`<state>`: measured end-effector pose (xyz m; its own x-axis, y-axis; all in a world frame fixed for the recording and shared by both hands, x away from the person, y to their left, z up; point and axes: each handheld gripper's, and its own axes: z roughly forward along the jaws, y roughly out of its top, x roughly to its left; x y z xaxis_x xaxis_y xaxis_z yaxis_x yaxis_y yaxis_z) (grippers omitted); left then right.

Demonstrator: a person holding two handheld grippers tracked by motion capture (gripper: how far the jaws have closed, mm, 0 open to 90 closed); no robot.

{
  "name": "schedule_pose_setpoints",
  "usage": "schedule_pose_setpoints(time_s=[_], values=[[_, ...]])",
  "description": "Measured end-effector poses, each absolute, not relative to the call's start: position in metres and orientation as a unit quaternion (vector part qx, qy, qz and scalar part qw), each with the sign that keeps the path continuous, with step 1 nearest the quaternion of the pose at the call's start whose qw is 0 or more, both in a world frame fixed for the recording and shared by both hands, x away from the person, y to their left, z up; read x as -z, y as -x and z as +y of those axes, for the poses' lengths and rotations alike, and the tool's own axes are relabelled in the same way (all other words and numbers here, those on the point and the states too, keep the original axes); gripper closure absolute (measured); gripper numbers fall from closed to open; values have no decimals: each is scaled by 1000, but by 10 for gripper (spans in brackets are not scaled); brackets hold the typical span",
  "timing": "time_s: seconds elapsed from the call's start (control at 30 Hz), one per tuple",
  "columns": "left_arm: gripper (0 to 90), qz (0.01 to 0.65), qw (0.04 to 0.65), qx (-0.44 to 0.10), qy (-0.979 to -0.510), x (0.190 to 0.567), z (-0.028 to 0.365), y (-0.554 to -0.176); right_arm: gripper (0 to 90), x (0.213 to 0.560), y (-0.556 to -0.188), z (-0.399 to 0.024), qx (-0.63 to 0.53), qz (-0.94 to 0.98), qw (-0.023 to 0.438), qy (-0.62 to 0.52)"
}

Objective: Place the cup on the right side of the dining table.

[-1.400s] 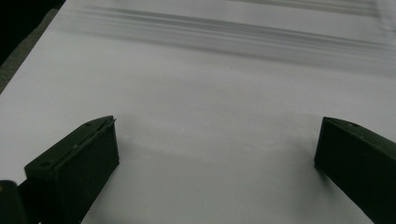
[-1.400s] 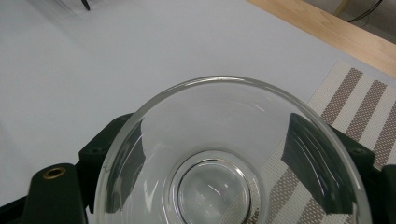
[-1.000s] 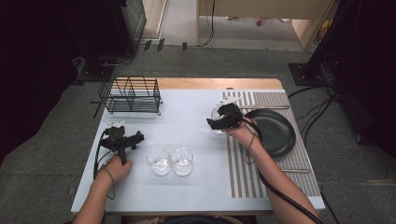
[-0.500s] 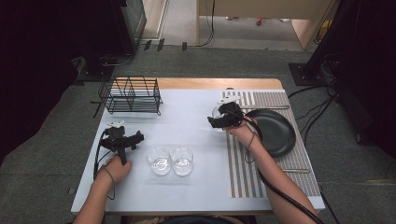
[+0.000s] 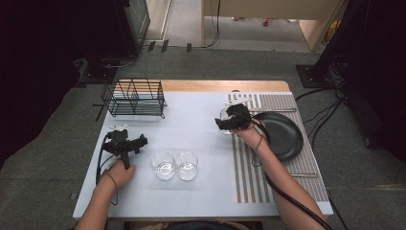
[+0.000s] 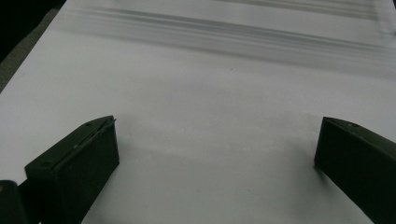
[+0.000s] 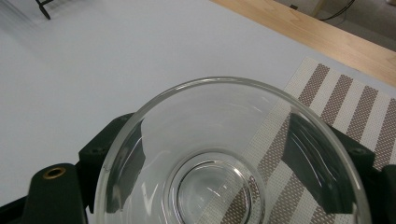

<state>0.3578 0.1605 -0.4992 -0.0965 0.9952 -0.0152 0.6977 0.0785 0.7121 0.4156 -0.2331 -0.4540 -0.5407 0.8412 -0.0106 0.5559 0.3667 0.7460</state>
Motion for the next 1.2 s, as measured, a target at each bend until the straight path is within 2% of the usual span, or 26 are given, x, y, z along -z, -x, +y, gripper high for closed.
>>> schedule_pose_setpoints(time_s=[1.2], values=[[0,685,264,-282,-618,499,160,-358,194,457,-423,-250,-355,781,215,-467]])
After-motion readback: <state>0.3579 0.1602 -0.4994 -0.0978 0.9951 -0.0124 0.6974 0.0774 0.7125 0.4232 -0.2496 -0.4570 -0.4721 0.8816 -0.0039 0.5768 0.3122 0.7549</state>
